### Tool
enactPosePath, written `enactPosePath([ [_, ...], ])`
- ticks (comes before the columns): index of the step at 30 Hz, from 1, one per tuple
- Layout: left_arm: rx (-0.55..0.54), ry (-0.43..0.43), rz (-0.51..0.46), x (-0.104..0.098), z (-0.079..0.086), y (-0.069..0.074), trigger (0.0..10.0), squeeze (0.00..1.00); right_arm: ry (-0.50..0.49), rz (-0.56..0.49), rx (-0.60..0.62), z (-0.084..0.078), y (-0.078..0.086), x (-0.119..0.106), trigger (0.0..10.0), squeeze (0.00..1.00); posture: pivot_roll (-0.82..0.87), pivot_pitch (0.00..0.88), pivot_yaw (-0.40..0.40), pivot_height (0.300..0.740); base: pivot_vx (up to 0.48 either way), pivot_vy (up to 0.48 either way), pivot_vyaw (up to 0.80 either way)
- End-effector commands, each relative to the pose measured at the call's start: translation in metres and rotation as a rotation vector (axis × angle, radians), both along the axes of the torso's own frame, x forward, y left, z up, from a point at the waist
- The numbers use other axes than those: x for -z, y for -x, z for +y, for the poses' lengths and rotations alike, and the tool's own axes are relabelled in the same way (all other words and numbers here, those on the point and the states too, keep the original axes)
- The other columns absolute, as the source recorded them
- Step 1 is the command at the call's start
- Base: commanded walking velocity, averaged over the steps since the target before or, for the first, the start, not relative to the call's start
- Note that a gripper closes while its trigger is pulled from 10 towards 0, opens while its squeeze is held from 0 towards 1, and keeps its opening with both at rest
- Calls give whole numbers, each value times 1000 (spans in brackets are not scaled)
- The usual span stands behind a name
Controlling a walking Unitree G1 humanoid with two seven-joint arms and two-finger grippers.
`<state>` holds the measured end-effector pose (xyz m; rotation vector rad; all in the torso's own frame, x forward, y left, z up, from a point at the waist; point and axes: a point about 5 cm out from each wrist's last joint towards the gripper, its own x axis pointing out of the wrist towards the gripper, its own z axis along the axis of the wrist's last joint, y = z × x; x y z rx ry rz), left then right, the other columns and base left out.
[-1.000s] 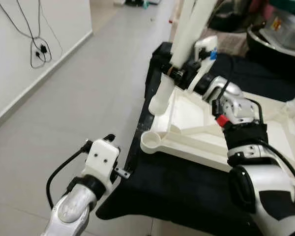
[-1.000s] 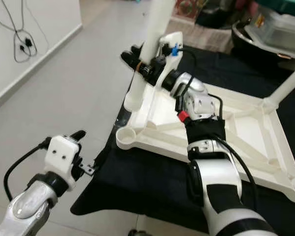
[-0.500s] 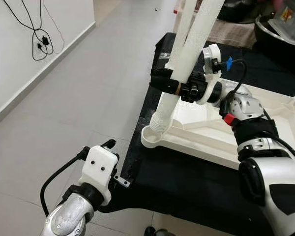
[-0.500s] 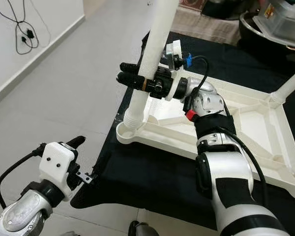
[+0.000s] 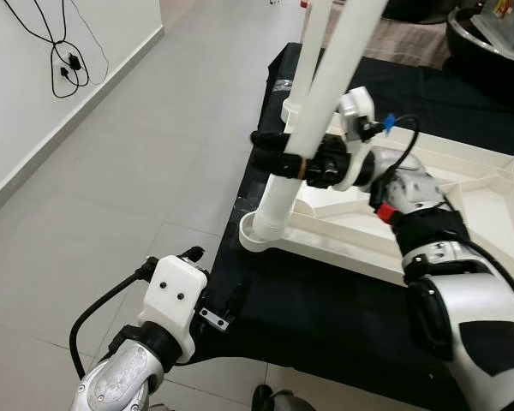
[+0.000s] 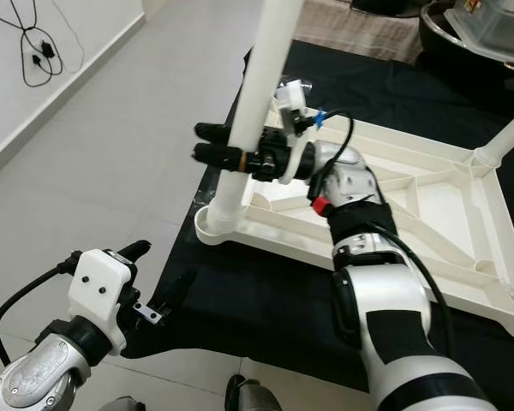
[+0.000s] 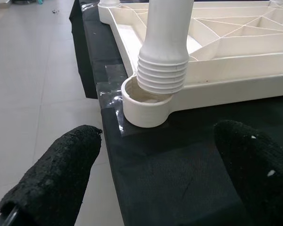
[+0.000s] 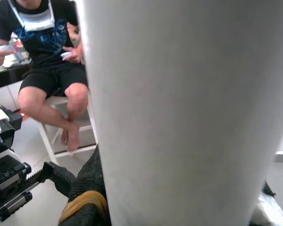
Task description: Building children table
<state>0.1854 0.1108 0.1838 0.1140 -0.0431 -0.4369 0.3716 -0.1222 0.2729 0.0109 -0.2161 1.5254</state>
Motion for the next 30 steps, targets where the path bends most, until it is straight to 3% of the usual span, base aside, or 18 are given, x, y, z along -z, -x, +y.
enactPosePath([
  [1,16,-1,10,-1,-3,4,10000,0,10,-16,-31,6,1,1,10000,0,167,234,-114,740,0,0,0],
  [20,6,0,8,-1,-7,2,10000,0,65,-91,-138,40,5,-2,10000,0,147,230,-138,740,0,0,0],
  [30,-8,-4,3,-1,-6,1,10000,0,104,-118,-108,36,1,-11,10000,0,141,235,-145,740,0,0,0],
])
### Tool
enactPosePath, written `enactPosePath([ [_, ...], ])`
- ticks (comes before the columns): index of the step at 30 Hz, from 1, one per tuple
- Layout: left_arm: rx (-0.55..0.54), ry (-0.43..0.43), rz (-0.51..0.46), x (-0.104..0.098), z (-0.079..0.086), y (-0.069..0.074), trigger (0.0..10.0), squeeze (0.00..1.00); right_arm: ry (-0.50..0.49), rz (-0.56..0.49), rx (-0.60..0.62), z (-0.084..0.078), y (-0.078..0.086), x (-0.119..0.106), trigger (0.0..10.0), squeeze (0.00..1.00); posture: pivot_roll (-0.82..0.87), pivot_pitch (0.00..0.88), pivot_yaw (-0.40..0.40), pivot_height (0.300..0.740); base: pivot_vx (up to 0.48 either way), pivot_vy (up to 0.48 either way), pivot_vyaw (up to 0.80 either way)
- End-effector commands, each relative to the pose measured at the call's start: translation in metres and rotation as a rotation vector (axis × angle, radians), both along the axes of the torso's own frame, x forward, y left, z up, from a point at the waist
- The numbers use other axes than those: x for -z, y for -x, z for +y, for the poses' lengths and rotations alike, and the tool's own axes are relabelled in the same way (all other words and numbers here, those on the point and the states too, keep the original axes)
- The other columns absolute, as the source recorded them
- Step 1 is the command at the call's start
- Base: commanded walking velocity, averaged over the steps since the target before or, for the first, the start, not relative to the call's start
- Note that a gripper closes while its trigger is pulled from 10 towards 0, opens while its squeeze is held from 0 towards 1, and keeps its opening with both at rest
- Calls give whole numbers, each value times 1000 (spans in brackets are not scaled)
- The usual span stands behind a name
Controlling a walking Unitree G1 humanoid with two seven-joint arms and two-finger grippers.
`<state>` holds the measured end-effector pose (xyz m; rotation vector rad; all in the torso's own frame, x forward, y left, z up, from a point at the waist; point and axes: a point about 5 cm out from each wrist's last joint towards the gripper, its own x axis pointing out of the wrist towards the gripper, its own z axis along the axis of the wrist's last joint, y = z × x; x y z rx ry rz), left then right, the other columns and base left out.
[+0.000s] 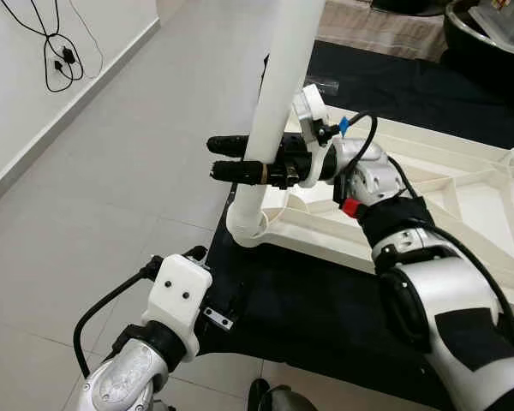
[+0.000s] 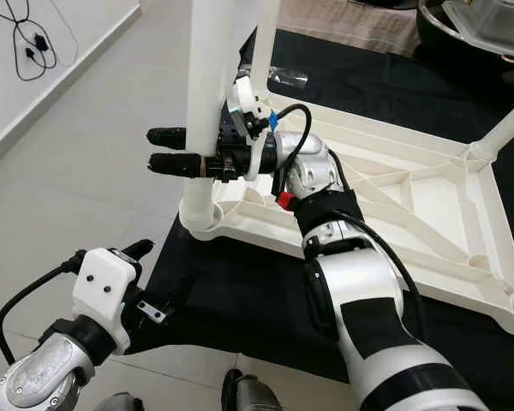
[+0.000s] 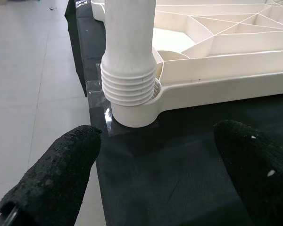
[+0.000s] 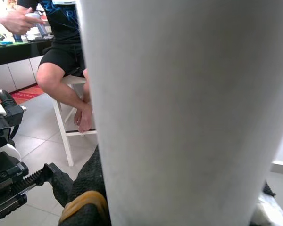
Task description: Building children table
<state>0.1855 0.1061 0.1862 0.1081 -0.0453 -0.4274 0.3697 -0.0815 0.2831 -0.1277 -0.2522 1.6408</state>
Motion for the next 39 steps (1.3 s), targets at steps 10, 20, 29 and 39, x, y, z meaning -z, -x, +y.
enactPosePath([
  [10,3,-13,4,2,-1,1,10000,0,99,-20,-18,-12,0,0,10000,0,134,230,-143,740,0,0,0],
  [20,4,-17,1,2,-3,1,10000,0,122,-27,-54,1,3,11,10000,0,140,232,-147,740,0,0,0],
  [29,-6,-14,-4,0,-2,2,10000,0,123,-36,-41,7,2,14,10000,0,138,239,-154,740,0,0,0],
  [39,-5,-15,0,2,-3,2,10000,0,88,-76,58,7,-4,-1,10000,0,130,236,-156,740,0,0,0],
])
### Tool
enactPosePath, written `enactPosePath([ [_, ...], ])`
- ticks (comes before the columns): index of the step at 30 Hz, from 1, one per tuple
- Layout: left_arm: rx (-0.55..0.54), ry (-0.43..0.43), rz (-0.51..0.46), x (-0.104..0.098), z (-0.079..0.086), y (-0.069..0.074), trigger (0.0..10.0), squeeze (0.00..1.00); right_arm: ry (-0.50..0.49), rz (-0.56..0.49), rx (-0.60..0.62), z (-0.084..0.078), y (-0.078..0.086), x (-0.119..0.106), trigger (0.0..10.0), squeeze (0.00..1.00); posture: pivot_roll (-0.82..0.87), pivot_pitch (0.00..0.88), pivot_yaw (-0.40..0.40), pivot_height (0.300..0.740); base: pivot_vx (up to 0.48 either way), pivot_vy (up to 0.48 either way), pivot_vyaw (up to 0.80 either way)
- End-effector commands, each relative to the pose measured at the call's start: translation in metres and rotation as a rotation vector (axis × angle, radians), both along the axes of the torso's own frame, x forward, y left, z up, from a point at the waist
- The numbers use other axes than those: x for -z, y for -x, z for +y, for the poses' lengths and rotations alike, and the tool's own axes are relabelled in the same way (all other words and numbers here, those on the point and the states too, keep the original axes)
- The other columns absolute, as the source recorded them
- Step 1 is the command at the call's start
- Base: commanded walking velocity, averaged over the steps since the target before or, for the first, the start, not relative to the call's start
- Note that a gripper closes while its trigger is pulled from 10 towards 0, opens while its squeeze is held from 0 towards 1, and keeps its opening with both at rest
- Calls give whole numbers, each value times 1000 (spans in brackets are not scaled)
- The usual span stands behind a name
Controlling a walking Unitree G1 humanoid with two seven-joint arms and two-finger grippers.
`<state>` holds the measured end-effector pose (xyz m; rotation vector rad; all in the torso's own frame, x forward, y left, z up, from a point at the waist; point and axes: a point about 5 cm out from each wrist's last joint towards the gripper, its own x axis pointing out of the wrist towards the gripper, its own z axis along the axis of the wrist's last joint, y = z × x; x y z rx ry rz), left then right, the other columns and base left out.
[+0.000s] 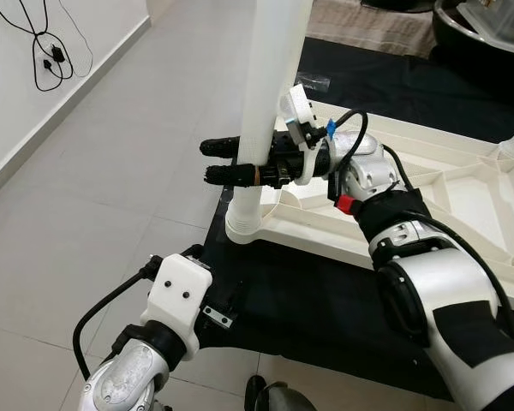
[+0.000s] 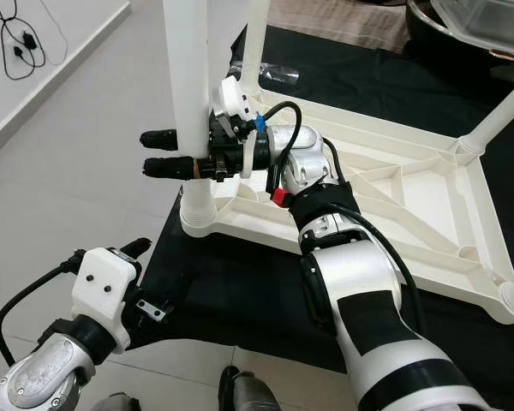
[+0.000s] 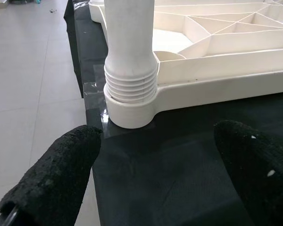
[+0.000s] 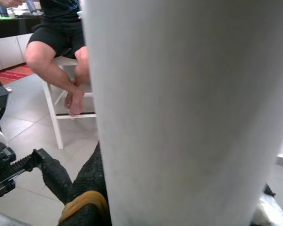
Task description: Building children table
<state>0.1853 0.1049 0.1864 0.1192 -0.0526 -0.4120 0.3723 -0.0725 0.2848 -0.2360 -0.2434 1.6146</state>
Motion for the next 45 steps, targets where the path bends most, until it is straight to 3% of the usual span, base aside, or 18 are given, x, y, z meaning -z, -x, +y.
enactPosePath([
  [1,10,-6,10,2,-2,2,10000,0,26,-7,16,-3,-1,1,10000,0,128,235,-157,740,0,0,0],
  [8,9,-11,7,2,-2,1,10000,0,52,67,-91,-3,5,16,10000,0,131,235,-157,740,0,0,0],
  [18,-2,-5,7,-1,-1,4,10000,0,24,193,-83,-2,3,27,10000,0,159,249,-164,740,0,0,0],
  [25,-7,-12,0,-3,1,5,10000,0,68,173,-77,3,4,36,10000,0,171,255,-167,740,0,0,0],
  [31,-9,-14,1,-3,2,4,10000,0,20,156,48,0,-1,43,10000,0,165,254,-157,740,0,0,0],
  [33,-6,-14,-2,-2,2,1,10000,0,3,155,167,-8,-5,50,10000,0,150,248,-146,740,0,0,0],
  [36,-5,-14,-3,-2,2,1,10000,0,4,154,193,-9,-6,51,10000,0,150,248,-146,740,0,0,0],
  [40,8,-19,-12,-2,-1,-2,10000,0,-54,179,392,-20,-15,55,10000,0,144,235,-145,740,0,0,0],
  [45,9,-26,-18,-2,0,-3,10000,0,-91,153,464,-24,-17,54,10000,0,146,235,-143,740,0,0,0],
])
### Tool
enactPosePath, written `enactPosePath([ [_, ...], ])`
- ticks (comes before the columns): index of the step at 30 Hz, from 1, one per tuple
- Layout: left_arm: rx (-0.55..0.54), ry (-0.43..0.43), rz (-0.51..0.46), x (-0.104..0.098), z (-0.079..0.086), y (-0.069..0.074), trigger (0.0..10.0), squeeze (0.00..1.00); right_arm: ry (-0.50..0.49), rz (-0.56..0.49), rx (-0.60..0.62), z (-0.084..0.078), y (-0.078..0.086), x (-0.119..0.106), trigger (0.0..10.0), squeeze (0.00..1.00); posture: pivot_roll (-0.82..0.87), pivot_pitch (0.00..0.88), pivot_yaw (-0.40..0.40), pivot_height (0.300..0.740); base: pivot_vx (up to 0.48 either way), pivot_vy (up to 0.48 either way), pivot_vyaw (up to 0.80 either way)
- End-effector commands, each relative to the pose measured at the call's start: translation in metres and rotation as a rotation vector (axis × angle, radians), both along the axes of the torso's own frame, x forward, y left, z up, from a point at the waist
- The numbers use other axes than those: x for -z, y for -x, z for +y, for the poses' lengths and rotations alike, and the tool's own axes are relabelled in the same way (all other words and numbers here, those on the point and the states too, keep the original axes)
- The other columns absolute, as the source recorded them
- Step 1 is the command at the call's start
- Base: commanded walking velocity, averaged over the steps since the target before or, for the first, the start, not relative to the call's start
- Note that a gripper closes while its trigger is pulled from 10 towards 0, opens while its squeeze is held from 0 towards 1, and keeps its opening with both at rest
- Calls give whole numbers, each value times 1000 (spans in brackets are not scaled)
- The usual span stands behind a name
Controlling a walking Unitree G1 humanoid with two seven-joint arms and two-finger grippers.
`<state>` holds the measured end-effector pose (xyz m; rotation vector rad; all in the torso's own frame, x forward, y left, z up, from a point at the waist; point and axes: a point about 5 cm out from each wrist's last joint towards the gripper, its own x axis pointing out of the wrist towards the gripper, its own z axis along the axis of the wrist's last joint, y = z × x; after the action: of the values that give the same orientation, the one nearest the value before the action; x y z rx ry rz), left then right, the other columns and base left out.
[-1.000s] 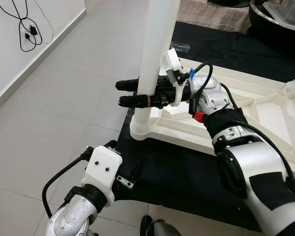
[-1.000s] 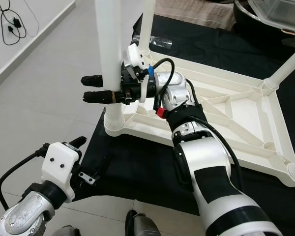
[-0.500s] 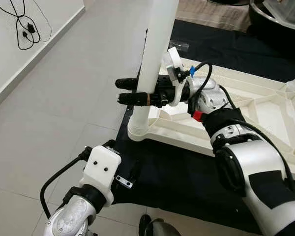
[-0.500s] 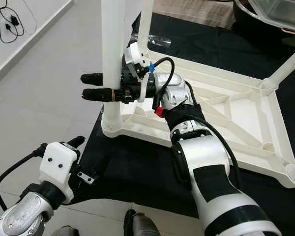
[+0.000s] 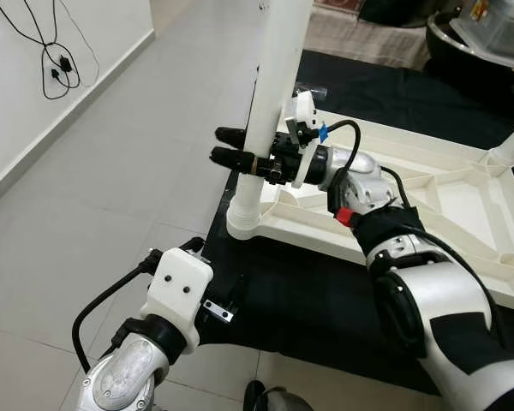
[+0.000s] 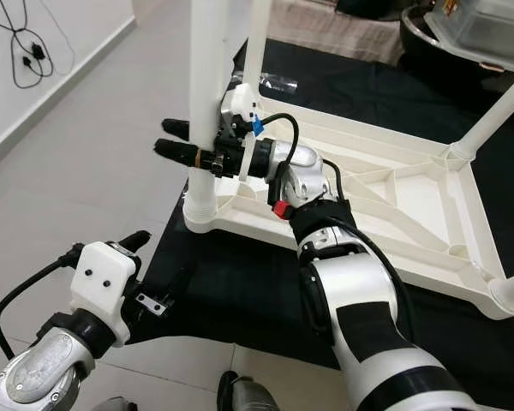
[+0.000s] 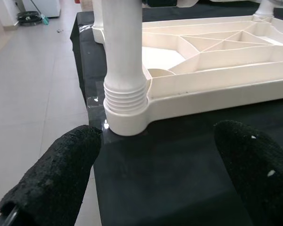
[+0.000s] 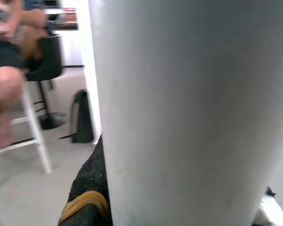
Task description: Building children table
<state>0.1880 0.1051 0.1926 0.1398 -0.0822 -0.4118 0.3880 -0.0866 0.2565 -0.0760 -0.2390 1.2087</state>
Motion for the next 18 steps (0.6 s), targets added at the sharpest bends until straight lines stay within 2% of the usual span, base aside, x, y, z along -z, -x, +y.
enactPosePath([
  [1,2,-10,15,4,0,-1,10000,0,46,79,103,-11,-2,26,10000,0,144,233,-145,740,0,0,0],
  [3,-4,-12,13,4,2,-2,10000,0,17,84,195,-12,-5,26,10000,0,144,233,-145,740,0,0,0],
  [4,-4,-12,13,4,2,-2,10000,0,17,84,195,-12,-5,26,10000,0,144,233,-145,740,0,0,0],
  [6,-7,-13,10,4,3,-4,10000,0,-13,105,343,-13,-9,28,10000,0,140,233,-142,740,0,0,0],
  [9,-8,-14,10,4,4,-4,10000,0,-19,92,408,-10,-10,28,10000,0,139,233,-140,740,0,0,0],
  [11,-8,-14,10,4,4,-4,10000,0,-19,92,408,-10,-10,28,10000,0,139,233,-140,740,0,0,0],
  [14,-6,-16,8,4,4,-5,10000,0,3,77,545,2,-10,31,10000,0,136,232,-139,740,0,0,0],
  [15,-6,-16,8,4,4,-5,10000,0,3,77,545,2,-10,31,10000,0,136,232,-139,740,0,0,0],
  [16,-6,-17,7,4,4,-5,10000,0,4,110,594,5,-12,33,10000,0,136,232,-139,740,0,0,0],
  [18,-6,-17,7,4,4,-5,10000,0,4,110,594,5,-12,33,10000,0,136,232,-139,740,0,0,0],
])
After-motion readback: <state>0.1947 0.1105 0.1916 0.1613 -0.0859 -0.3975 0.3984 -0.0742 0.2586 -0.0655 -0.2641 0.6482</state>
